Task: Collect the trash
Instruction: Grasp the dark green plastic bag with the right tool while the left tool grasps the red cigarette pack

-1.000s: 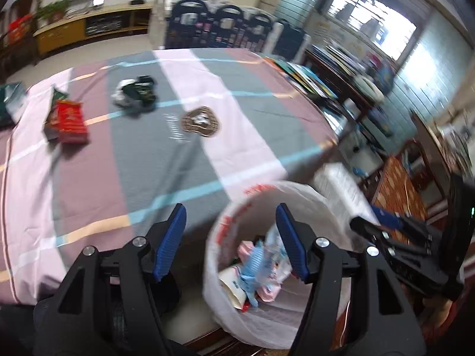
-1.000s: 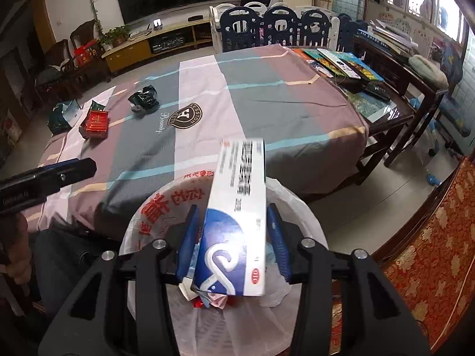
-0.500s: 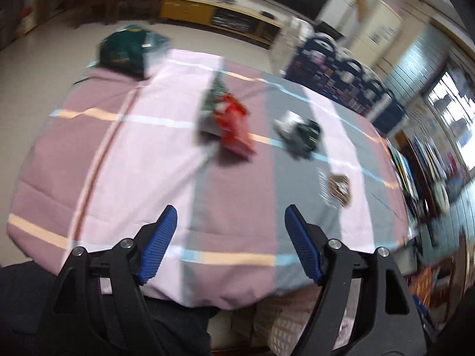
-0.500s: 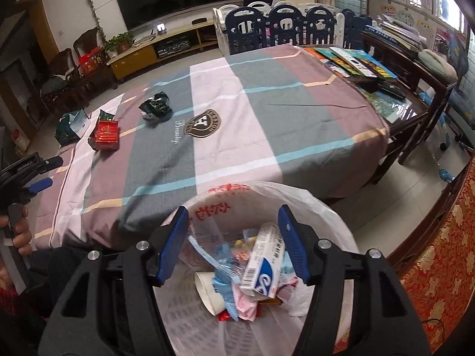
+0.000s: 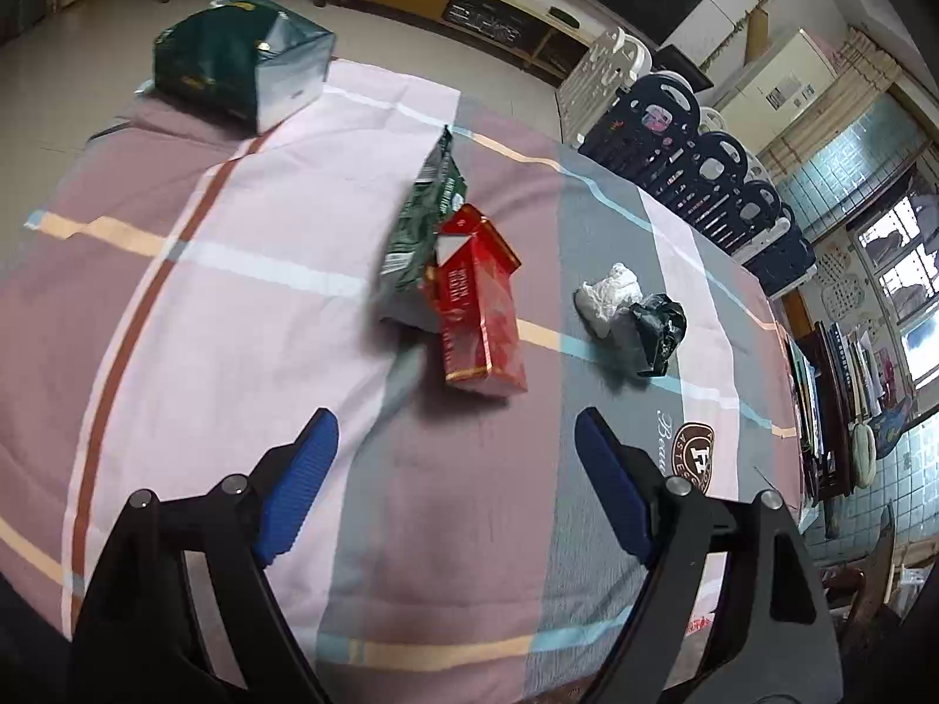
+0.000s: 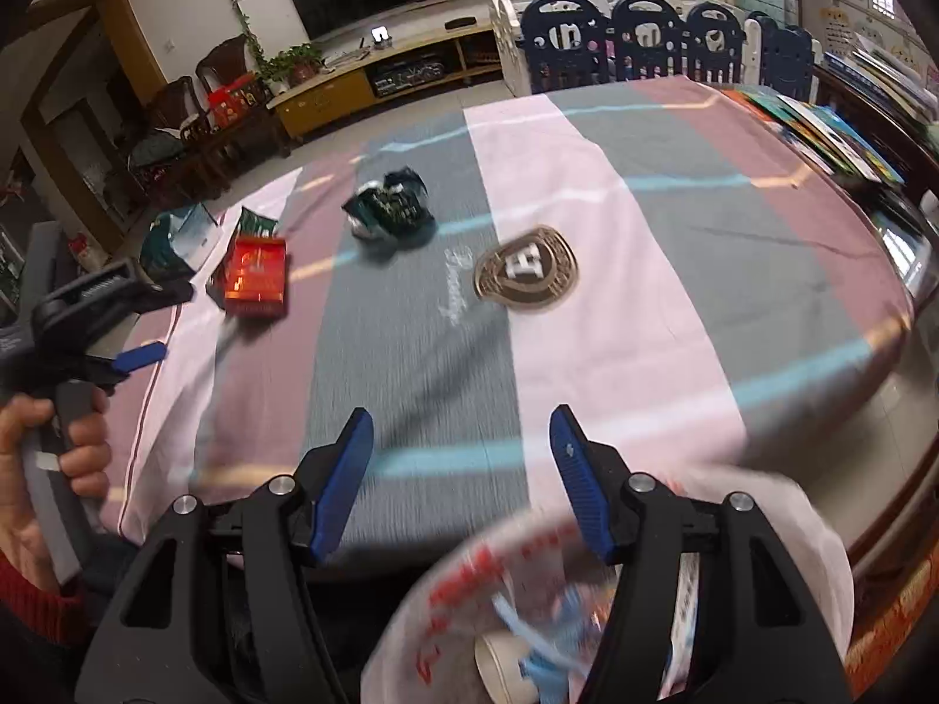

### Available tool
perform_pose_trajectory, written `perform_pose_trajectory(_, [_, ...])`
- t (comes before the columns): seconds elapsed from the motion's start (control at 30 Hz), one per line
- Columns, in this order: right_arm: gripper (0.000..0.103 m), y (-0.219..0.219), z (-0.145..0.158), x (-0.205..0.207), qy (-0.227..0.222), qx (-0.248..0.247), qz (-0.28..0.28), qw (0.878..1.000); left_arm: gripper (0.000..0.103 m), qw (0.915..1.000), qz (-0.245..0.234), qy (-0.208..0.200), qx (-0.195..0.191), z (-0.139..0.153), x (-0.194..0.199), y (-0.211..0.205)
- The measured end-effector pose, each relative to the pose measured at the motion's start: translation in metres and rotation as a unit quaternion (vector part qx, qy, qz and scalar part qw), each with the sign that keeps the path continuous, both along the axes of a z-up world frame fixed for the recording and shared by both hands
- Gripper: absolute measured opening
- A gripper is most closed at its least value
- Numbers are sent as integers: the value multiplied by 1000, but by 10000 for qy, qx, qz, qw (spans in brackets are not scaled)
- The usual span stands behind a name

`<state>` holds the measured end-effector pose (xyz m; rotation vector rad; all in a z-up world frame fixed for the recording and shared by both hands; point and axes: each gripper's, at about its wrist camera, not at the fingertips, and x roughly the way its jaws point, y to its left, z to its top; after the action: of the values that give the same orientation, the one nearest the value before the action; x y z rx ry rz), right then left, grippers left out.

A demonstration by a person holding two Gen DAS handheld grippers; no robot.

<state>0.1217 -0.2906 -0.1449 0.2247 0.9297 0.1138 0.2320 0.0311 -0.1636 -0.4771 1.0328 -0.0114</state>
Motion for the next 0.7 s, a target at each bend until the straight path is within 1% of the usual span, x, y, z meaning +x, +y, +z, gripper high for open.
perform_pose_trajectory(0.1, [62, 6, 3, 39, -205, -75, 57, 9997, 83, 9997, 8, 127, 212, -14, 27, -12])
perform_pose_trajectory(0.17, [63, 11, 3, 65, -378, -204, 117, 9990, 80, 9993, 67, 130, 349, -21, 36, -14])
perform_pose_trajectory(0.2, [69, 15, 3, 80, -457, -261, 158, 9985, 74, 9991, 88, 118, 393, -25, 38, -14])
perform_pose_trajectory(0.23, [72, 18, 2, 95, -540, -309, 195, 9979, 66, 9992, 64, 96, 376, -27, 39, -13])
perform_pose_trajectory(0.27, [75, 21, 1, 107, -609, -341, 233, 9973, 50, 9995, 5, 54, 307, -31, 39, -11])
perform_pose_trajectory(0.3, [76, 25, -1, 120, -671, -384, 296, 9966, 43, 9998, -48, 2, 216, -34, 39, -9])
perform_pose_trajectory(0.37, [78, 38, -9, 147, -710, -529, 489, 9949, 33, 9998, -134, -105, 68, -37, 38, -4])
perform_pose_trajectory(0.5, [81, 66, -34, 193, -542, -926, 766, 9913, 32, 9998, -107, -152, -119, -40, 30, 4])
perform_pose_trajectory(0.63, [83, 83, -53, 216, -319, -1084, 878, 9897, 31, 9998, -157, -61, -48, -34, 20, -4])
perform_pose_trajectory(0.67, [79, 86, -56, 218, -280, -1120, 874, 9895, 31, 9998, -170, -59, -43, -33, 18, -5])
perform_pose_trajectory(0.7, [59, 87, -56, 218, -307, -1088, 879, 9897, 30, 9998, -170, -66, -38, -31, 15, -7])
